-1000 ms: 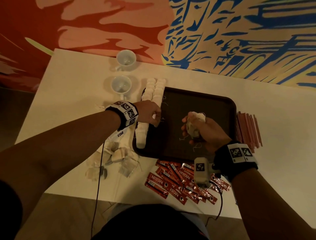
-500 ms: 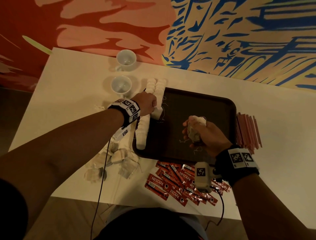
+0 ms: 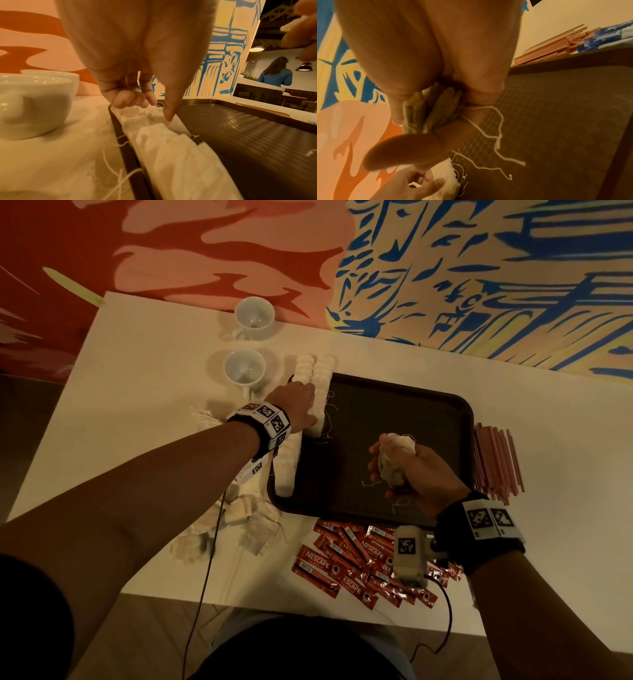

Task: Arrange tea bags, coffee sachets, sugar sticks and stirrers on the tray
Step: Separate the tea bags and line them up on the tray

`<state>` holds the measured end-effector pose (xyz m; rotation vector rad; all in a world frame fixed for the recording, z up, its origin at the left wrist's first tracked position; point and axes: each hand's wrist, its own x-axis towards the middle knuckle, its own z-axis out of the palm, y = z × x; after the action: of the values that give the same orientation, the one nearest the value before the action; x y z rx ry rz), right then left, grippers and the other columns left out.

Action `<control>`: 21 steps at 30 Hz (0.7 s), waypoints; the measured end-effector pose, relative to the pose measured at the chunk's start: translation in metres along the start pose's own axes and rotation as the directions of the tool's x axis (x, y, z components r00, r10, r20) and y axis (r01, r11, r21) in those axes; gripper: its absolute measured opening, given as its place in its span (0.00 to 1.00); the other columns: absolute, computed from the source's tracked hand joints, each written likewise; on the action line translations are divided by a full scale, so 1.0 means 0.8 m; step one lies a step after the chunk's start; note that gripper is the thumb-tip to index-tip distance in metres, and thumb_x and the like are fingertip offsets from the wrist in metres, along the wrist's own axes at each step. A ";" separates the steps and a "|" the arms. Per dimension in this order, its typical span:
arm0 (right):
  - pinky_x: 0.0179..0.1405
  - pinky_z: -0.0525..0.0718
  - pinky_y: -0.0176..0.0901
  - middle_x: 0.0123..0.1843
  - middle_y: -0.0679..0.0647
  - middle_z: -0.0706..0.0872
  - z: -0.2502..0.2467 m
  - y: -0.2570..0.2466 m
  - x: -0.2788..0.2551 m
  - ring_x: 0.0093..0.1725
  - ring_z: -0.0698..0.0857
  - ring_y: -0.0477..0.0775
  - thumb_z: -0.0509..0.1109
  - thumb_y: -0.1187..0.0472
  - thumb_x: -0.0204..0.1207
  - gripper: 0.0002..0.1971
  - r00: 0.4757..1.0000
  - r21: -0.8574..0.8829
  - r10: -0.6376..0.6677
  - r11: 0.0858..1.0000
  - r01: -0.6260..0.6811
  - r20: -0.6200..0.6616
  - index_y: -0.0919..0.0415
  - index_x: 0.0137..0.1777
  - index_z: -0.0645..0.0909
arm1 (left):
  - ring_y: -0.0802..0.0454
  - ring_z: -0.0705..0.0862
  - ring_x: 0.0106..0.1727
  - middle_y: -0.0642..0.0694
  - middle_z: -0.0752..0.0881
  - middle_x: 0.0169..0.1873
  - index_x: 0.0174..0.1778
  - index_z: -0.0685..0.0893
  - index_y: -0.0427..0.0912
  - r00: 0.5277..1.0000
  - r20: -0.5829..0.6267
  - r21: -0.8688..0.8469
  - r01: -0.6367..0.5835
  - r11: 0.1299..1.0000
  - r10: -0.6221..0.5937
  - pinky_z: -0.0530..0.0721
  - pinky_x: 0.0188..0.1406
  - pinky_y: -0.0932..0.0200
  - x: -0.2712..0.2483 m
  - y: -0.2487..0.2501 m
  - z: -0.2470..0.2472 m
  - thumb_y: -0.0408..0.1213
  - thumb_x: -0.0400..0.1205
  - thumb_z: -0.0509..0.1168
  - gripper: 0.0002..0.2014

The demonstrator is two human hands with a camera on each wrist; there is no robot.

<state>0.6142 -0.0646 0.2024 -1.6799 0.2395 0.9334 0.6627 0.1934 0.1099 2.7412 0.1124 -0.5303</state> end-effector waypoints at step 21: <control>0.35 0.88 0.48 0.52 0.62 0.88 -0.027 0.001 -0.031 0.47 0.88 0.59 0.56 0.61 0.85 0.16 0.977 0.271 0.012 0.960 -0.071 0.213 0.62 0.66 0.81 | 0.41 0.82 0.63 0.45 0.79 0.63 0.61 0.82 0.50 0.999 -0.006 -0.008 0.038 0.999 -0.039 0.80 0.59 0.52 -0.039 0.026 0.005 0.48 0.79 0.72 0.16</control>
<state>0.6070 -0.0914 0.2201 -1.3129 0.2522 1.0495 0.6356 0.1725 0.1246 2.7382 0.1687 -0.5311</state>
